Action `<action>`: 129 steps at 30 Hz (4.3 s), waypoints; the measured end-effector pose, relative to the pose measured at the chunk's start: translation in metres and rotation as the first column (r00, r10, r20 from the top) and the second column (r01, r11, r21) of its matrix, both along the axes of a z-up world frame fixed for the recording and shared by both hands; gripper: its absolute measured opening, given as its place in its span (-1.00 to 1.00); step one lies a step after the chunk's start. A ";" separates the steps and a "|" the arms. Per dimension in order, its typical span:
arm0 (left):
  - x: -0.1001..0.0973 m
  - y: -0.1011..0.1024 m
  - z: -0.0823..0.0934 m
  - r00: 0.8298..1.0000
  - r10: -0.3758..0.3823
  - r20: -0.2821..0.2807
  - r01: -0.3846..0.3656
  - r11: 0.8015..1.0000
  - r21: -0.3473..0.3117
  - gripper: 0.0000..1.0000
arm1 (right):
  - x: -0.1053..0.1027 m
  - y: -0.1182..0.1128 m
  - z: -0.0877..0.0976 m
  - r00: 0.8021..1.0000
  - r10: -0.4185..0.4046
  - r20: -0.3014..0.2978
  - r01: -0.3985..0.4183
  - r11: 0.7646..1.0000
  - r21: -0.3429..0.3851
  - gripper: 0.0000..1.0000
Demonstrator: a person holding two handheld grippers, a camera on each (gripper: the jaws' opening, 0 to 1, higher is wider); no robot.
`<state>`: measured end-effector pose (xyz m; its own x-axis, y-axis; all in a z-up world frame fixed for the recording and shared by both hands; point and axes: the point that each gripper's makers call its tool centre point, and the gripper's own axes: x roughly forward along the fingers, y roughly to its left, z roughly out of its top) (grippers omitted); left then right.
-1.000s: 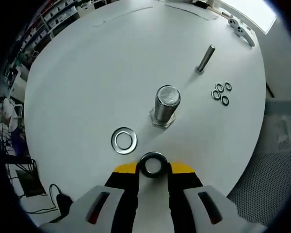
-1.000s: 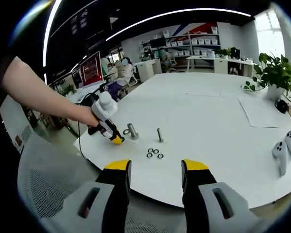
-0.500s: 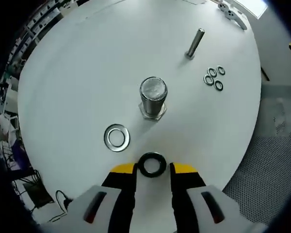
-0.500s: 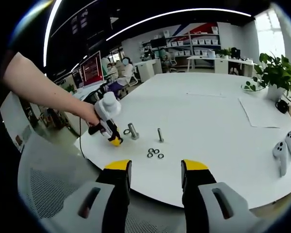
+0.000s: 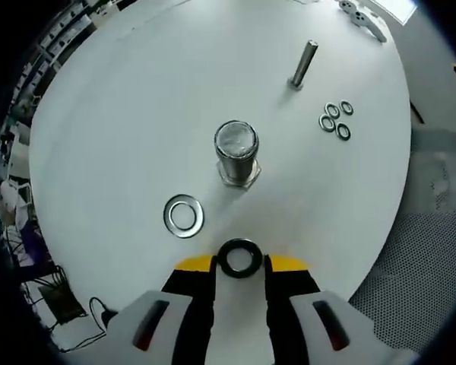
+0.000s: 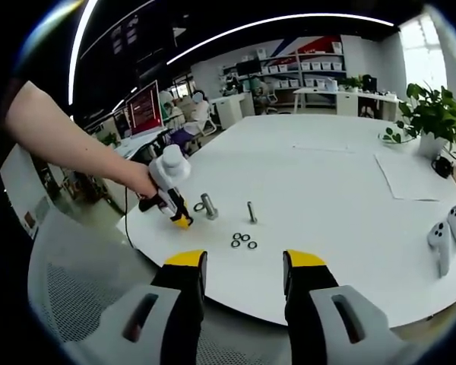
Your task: Place the washer onto the threaded stud by aligning its center hole with the stud, sliding it down to the base, and recovering from edge contact or off-axis alignment until the washer reaches the visible bottom stop.
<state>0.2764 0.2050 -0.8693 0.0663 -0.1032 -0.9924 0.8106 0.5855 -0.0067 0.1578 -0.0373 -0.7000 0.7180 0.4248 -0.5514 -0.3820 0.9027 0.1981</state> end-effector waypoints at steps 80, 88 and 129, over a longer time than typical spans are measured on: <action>0.040 -0.062 0.067 0.978 -0.108 0.179 0.141 0.972 -0.187 -0.63 | 0.001 -0.004 -0.001 1.000 -0.016 -0.008 0.016 1.000 0.003 -0.19; 0.042 -0.062 0.060 0.980 -0.115 0.163 0.143 0.974 -0.173 -0.63 | 0.001 -0.004 -0.001 1.000 -0.020 -0.007 0.020 1.000 0.004 -0.20; 0.039 -0.062 0.015 0.981 -0.129 0.143 0.145 0.983 -0.109 -0.60 | 0.000 -0.005 -0.002 1.000 -0.024 -0.017 0.024 1.000 0.008 -0.25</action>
